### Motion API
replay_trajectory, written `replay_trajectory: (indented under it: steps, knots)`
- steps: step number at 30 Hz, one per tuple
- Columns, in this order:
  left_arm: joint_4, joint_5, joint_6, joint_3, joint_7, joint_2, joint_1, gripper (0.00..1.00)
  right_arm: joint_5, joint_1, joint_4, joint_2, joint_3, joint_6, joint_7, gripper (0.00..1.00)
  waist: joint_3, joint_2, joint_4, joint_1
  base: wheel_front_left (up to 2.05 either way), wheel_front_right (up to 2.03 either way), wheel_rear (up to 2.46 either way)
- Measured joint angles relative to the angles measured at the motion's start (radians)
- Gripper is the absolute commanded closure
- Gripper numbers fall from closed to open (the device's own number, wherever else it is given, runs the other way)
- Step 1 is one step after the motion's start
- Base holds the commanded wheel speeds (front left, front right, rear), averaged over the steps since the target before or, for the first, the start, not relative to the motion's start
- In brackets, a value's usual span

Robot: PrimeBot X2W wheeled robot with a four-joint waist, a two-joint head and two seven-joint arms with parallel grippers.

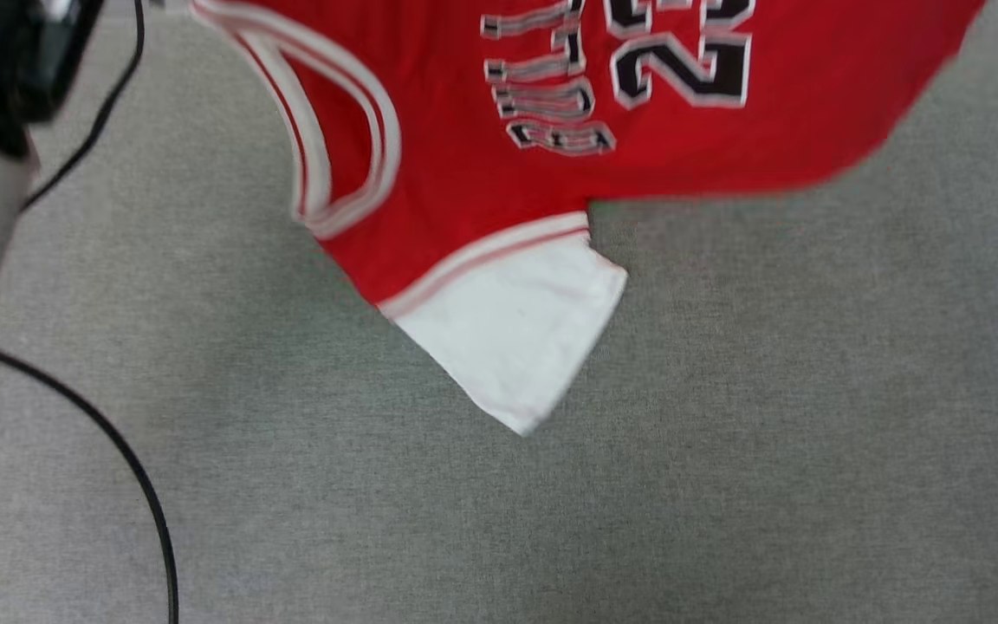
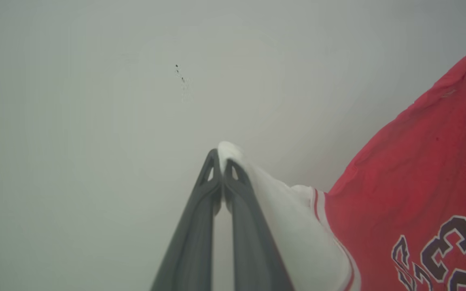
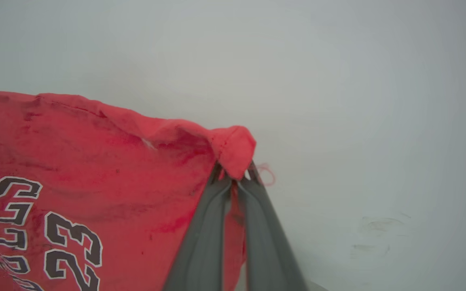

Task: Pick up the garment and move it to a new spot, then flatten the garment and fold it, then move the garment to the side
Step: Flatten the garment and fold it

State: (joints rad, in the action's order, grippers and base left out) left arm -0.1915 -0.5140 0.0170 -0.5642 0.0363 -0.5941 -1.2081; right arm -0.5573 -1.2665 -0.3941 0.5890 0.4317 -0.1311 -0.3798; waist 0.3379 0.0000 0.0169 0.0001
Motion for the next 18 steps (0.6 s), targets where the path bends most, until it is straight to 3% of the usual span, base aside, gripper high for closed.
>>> replay_trajectory:
  steps: [9,18]
  knots:
    - [-0.215,0.055,-0.084,-0.006,-0.003,0.072,-0.399,1.00,0.154,-0.316,-0.120,-0.071,-0.005,0.000,0.006,1.00,0.116,0.0000,-0.005,0.0001,0.00,0.00,0.00]
    - [-0.395,0.088,-0.129,-0.012,0.049,0.102,-0.721,1.00,0.238,-0.583,-0.272,-0.144,-0.017,0.000,0.085,1.00,0.214,0.0000,-0.015,0.0000,0.00,0.00,0.00]
